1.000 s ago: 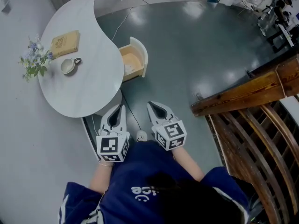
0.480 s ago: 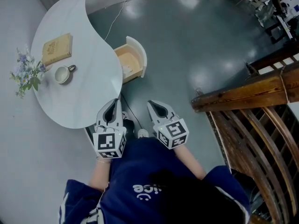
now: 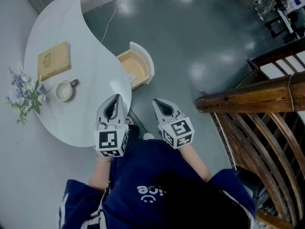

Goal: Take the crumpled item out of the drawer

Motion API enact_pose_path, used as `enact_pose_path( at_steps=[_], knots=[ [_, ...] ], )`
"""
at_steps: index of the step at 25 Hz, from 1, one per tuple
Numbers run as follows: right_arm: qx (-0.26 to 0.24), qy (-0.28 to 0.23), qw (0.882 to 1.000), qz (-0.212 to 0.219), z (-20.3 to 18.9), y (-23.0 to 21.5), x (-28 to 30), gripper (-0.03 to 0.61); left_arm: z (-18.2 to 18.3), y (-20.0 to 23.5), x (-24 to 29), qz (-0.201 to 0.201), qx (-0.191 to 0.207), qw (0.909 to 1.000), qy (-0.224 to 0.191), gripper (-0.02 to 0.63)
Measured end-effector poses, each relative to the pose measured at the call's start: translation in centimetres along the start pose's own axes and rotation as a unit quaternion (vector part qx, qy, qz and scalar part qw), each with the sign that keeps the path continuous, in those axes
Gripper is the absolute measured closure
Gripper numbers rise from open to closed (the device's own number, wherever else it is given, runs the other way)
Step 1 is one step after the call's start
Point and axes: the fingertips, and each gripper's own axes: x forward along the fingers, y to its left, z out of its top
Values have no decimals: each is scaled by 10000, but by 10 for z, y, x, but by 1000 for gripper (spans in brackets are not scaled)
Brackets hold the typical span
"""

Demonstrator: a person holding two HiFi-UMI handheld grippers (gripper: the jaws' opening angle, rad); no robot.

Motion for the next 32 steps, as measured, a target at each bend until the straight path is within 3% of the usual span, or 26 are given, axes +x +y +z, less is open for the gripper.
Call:
enact_pose_path(
  at_steps=[9, 13, 21, 26, 32],
  knots=[
    [-97, 328, 9989, -309, 1, 7, 39, 572, -4, 24, 27, -492, -116, 9987, 102, 609],
    [17, 381, 9985, -381, 5, 6, 47, 572, -5, 35, 32, -499, -299, 9982, 109, 609],
    [-71, 729, 9970, -251, 1, -3, 71, 571, -14, 56, 45, -88, -537, 9984, 175, 609],
    [-530, 808, 9951, 203, 15, -8, 98, 571, -12, 60, 54, 262, -716, 9968, 255, 608],
    [-547, 1264, 9885, 618, 17, -29, 136, 553, -2, 60, 66, 820, -716, 9938, 226, 608]
  ],
)
